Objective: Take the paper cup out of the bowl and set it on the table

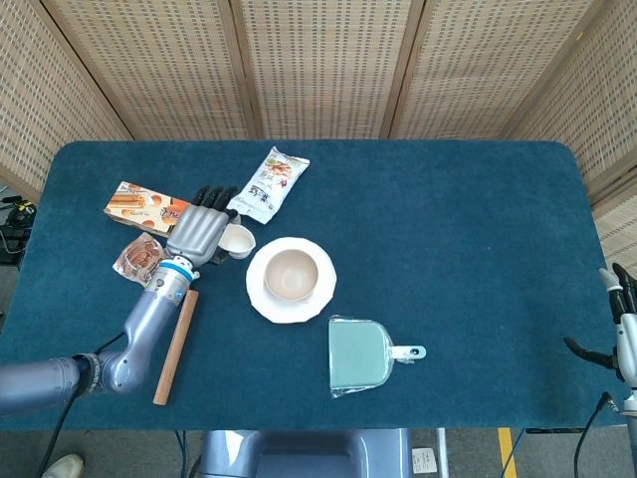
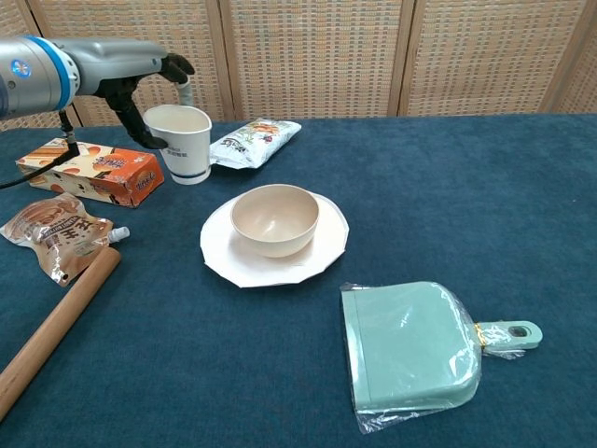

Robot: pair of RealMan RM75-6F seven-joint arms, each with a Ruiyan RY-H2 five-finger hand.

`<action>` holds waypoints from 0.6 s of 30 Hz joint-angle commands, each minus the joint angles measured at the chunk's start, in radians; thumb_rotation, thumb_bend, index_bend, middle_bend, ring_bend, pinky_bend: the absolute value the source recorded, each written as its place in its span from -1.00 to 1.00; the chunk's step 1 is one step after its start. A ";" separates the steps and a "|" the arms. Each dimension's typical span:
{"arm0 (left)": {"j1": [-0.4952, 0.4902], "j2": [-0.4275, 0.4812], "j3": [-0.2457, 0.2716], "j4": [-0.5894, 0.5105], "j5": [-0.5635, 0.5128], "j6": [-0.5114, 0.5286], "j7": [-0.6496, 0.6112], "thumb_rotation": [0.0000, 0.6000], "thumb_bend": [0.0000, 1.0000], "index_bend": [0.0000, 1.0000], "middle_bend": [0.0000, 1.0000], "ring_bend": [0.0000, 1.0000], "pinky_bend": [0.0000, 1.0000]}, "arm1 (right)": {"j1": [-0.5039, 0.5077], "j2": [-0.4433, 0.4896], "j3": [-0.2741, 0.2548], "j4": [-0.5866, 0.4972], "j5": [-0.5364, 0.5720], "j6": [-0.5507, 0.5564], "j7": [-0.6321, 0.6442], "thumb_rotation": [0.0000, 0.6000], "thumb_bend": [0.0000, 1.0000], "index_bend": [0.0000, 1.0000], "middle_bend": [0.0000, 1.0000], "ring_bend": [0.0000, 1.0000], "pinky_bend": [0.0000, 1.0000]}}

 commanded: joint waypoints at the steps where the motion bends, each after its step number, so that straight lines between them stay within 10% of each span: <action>1: 0.019 -0.028 0.034 0.124 -0.014 -0.063 -0.038 1.00 -0.37 -0.24 -1.00 -1.00 -1.00 | 0.003 -0.003 -0.001 0.000 0.001 -0.005 -0.006 1.00 -0.75 -1.00 -1.00 -1.00 -1.00; 18: 0.012 -0.166 0.062 0.335 0.006 -0.150 -0.069 1.00 -0.51 -0.40 -1.00 -1.00 -1.00 | 0.001 -0.006 -0.002 -0.001 0.000 -0.002 -0.018 1.00 -0.75 -1.00 -1.00 -1.00 -1.00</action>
